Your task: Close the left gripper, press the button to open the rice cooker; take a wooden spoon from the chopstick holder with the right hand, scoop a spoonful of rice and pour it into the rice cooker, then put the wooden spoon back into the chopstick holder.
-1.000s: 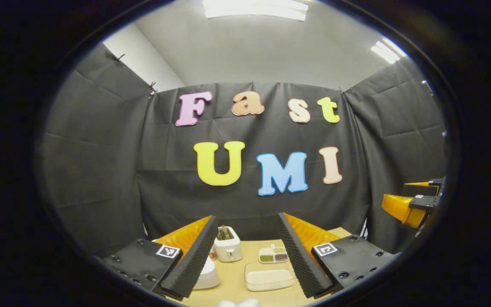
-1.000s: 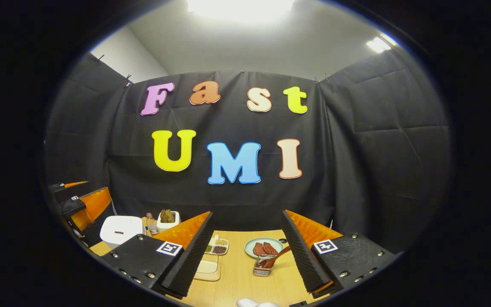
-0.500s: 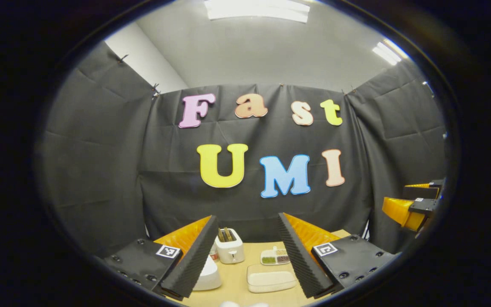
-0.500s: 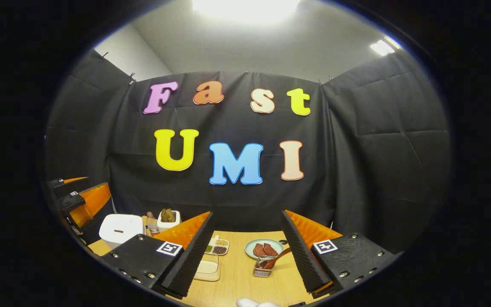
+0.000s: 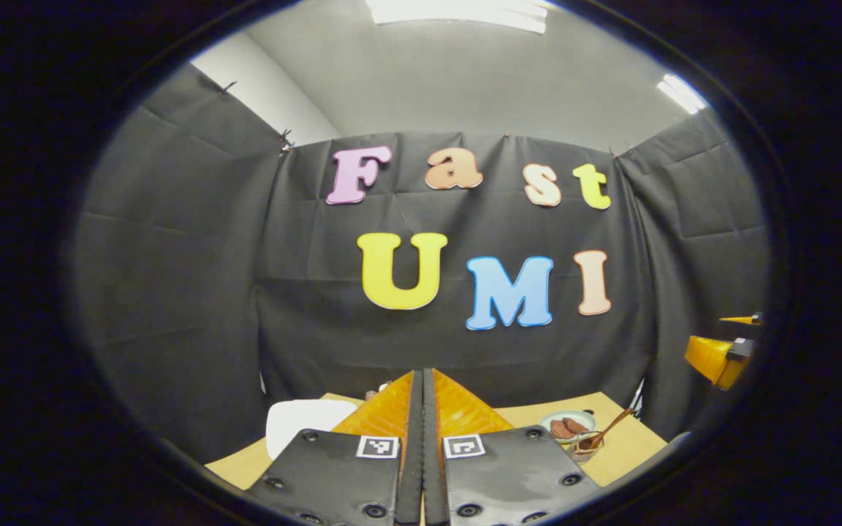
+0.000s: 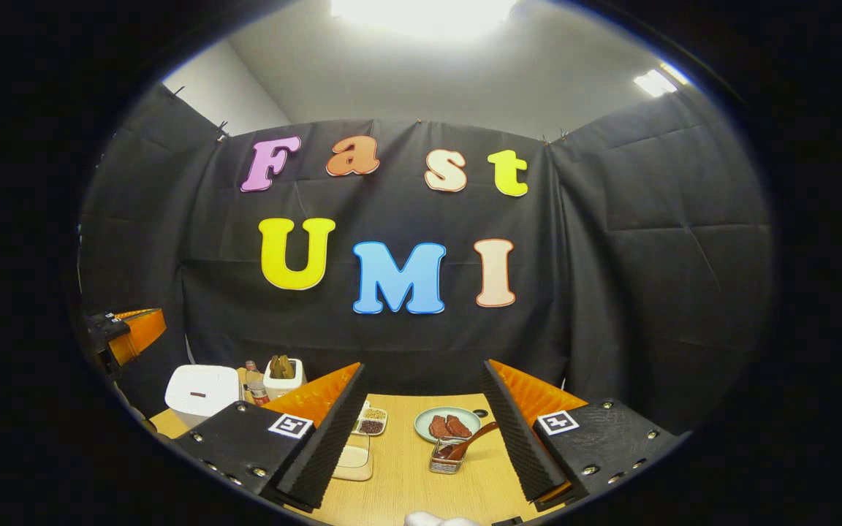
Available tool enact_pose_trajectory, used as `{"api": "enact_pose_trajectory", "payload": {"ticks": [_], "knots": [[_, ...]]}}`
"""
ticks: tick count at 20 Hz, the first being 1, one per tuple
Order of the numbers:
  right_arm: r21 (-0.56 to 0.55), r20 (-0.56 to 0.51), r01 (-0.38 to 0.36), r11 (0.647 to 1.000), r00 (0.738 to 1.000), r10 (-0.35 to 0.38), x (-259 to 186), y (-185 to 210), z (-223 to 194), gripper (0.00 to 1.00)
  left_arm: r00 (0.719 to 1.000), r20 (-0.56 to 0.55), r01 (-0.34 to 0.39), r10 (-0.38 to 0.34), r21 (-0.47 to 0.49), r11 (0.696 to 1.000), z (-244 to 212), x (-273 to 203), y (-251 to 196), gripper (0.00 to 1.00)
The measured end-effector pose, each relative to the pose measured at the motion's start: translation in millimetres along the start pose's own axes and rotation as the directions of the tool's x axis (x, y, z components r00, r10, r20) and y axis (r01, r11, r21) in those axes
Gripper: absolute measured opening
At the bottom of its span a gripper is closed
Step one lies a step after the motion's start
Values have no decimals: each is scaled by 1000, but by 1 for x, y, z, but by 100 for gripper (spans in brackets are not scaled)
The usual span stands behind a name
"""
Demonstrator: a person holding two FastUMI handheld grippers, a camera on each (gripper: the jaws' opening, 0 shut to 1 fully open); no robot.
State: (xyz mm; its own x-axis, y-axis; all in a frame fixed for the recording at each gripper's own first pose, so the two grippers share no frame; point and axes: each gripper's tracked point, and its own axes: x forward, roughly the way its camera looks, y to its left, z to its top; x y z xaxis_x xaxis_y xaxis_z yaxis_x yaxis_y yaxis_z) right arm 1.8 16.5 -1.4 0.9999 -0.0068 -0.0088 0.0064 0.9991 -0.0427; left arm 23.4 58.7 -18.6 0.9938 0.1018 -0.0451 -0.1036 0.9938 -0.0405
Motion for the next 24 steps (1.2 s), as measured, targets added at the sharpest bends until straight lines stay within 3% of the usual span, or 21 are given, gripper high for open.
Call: {"api": "enact_pose_trajectory", "payload": {"ticks": [3, 6, 10, 14, 21, 22, 24], "knots": [[-19, -19, 1, 1000, 1000, -2, 3, 3, -6, 96, 998, -45, -49, 49, -3, 999, -23, 33, 32, 8], [-40, -43, 2, 999, 999, -4, 6, 7, -12, 96, 979, -157, -136, 131, -20, 990, -81, 80, 75, 7], [-67, -64, 16, 998, 998, -20, 12, 8, -16, 96, 916, -324, -256, 237, -15, 967, -182, 126, 132, 8], [-84, -68, 41, 996, 997, -47, 14, 2, -14, 95, 820, -468, -346, 329, 52, 937, -268, 160, 179, 9], [-93, -90, 50, 994, 994, -58, 17, 0, -21, 95, 750, -545, -384, 374, 102, 918, -310, 168, 201, 9], [-96, -90, 49, 994, 994, -58, 17, 1, -21, 95, 764, -522, -376, 379, 117, 919, -305, 172, 201, 9], [-96, -92, 48, 994, 994, -57, 19, 1, -21, 95, 758, -527, -378, 385, 125, 917, -306, 172, 203, 9]]}}
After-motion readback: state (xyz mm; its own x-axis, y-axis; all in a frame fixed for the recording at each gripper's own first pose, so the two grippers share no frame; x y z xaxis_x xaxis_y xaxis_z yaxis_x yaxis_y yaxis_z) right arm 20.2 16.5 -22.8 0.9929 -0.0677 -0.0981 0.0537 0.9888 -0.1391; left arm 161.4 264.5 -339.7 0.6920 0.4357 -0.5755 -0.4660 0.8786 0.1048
